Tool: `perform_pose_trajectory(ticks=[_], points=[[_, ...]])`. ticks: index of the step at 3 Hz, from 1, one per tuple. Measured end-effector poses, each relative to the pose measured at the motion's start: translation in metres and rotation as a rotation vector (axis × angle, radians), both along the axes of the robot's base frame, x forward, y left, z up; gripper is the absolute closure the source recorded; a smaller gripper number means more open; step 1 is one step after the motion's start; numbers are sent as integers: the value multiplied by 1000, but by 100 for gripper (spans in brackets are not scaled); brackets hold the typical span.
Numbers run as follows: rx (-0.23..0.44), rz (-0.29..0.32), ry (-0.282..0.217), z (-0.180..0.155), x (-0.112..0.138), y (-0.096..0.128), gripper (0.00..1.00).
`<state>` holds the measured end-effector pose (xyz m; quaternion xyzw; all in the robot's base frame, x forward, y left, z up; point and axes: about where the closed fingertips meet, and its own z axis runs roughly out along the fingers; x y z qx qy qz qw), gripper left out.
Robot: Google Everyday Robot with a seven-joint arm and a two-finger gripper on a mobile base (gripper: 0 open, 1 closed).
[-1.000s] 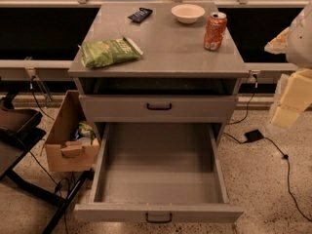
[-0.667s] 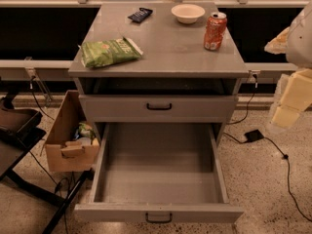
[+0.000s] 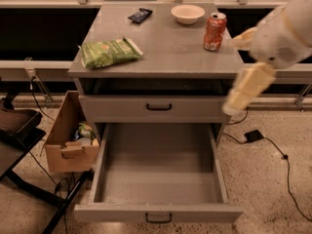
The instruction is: Place green jalapeno chip bag into middle drawer
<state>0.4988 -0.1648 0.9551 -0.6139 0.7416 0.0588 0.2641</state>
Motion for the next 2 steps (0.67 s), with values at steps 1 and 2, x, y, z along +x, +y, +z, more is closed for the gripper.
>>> perform_pose_trajectory(ticks=[1, 2], points=[[190, 84, -66, -4, 42, 53, 0], [318, 131, -118, -1, 71, 93, 0]])
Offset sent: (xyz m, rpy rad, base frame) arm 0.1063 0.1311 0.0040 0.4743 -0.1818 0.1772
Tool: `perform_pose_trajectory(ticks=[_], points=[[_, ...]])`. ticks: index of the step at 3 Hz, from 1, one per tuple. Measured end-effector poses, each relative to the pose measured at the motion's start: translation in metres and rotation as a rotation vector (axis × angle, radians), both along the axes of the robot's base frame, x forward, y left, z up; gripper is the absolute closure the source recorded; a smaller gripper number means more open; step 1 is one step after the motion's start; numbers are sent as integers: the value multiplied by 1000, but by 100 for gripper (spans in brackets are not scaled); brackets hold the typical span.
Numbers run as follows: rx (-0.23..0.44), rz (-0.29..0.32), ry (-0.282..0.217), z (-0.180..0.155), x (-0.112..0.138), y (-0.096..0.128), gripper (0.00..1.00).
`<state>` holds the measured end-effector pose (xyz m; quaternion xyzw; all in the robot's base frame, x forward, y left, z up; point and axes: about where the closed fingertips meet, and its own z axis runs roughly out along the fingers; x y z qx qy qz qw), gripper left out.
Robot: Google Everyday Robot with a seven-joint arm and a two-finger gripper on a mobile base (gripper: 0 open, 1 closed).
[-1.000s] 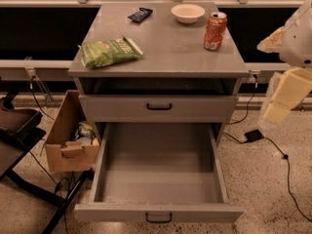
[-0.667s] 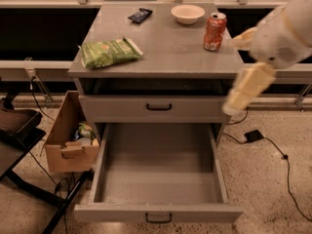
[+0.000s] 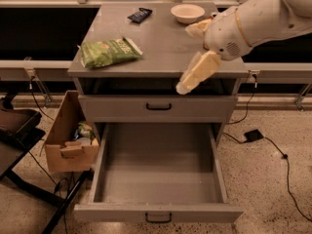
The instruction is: Place green jalapeno chip bag into middle drawer
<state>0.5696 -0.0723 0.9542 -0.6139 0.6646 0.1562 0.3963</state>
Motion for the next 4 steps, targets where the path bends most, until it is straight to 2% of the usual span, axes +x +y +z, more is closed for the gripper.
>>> perform_pose_trajectory(ticks=[1, 2, 3, 4], points=[[77, 64, -32, 0, 21, 51, 0], [77, 64, -32, 0, 21, 51, 0], [93, 45, -33, -3, 53, 58, 0], [107, 19, -22, -8, 113, 71, 0]])
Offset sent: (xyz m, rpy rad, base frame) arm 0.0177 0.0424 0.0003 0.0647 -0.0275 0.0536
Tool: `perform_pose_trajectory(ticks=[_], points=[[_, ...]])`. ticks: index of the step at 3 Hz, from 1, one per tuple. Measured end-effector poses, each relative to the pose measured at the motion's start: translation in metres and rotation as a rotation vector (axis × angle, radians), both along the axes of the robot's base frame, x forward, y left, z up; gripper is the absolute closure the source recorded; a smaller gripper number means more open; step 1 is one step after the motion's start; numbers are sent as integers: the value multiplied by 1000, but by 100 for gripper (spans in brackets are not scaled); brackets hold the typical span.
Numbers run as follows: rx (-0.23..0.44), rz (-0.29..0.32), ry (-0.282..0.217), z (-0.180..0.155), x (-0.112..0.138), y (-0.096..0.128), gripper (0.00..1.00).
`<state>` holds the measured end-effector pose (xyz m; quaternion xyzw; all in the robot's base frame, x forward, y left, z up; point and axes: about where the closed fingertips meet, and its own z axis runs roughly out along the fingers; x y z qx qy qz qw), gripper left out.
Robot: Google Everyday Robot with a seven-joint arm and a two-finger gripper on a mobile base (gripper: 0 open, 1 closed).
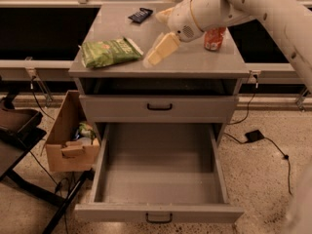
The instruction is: Place green jalapeno chip bag into middle drawer
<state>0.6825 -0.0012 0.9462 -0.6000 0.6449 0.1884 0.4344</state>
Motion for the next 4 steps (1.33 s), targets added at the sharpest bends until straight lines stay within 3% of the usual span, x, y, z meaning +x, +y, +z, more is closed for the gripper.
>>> perform_pose_trajectory(ticks=[2, 3, 4], points=[[-10, -62, 14, -12, 80, 24, 0], [-36, -103, 53, -32, 106, 34, 0], [-14, -128, 92, -51, 123, 38, 0]])
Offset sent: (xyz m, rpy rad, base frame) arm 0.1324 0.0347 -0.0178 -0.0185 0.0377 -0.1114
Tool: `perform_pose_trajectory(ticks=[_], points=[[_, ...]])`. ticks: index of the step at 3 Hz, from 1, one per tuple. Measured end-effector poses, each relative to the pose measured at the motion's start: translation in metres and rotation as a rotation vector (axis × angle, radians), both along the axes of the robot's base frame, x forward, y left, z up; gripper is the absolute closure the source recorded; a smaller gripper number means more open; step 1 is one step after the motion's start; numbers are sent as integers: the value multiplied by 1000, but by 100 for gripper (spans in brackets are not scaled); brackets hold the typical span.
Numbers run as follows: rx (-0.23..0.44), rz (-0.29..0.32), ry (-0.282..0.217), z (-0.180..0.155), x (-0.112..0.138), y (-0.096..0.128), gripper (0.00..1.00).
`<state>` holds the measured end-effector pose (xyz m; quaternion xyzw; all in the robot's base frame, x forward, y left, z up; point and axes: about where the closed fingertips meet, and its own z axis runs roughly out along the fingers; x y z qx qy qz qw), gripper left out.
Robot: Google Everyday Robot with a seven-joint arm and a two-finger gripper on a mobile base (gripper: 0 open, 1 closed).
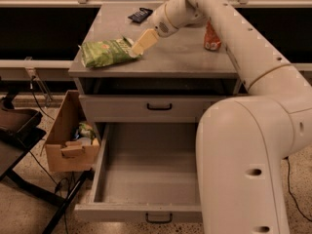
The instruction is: Place green jalapeno chip bag into middle drawer
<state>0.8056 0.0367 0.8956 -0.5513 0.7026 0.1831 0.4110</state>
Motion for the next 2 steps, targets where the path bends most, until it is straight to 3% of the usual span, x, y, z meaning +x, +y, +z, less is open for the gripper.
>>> perform_pose_trajectory(ticks=[2], points=[[107, 113, -23, -6, 16, 54, 0]])
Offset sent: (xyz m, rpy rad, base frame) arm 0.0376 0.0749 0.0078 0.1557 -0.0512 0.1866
